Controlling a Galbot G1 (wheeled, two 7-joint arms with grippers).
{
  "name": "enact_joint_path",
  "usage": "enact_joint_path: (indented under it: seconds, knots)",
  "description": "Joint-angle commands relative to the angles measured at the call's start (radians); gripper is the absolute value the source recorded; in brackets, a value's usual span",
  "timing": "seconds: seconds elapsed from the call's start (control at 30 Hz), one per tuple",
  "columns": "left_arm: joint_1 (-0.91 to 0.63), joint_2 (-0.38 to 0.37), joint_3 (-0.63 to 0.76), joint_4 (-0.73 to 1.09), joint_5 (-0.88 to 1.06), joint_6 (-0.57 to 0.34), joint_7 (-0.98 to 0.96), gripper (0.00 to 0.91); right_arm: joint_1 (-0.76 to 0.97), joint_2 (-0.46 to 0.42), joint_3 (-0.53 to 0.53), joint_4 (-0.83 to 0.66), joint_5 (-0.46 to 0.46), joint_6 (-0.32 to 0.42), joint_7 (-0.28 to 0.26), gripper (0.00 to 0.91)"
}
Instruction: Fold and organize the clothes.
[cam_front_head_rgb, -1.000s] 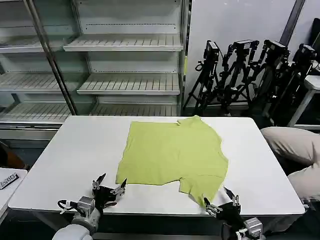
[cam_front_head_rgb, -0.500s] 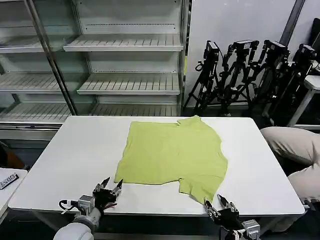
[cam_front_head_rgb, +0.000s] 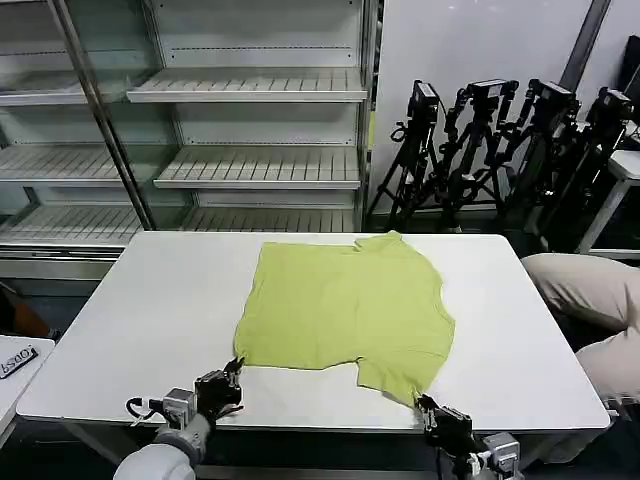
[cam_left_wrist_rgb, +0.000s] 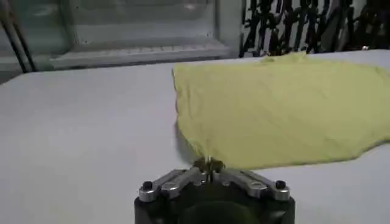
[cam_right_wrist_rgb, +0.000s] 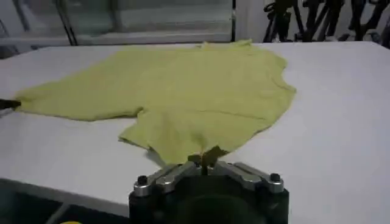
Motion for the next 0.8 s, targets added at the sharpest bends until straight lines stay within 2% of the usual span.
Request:
enact_joint_path:
  seconds: [0.03,0.33,0.8]
  knots:
    - [-0.262,-0.065,0.042,0.066,0.018,0.003,-0.052,0.01,0.35,0.02,0.017,-0.118,0.077,-0.084,0.006,0.0]
    - [-0.423,-0.089,0.061,0.259,-0.037,0.003,-0.051,0.01,0.586,0.036,-0.027,-0.362,0.027,-0.093,-0.014,0.0]
    - [-0.498,-0.121,0.078,0.418,-0.047,0.003,-0.056,0.01,0.708,0.072,-0.07,-0.522,0.009,-0.063,-0.035,0.0]
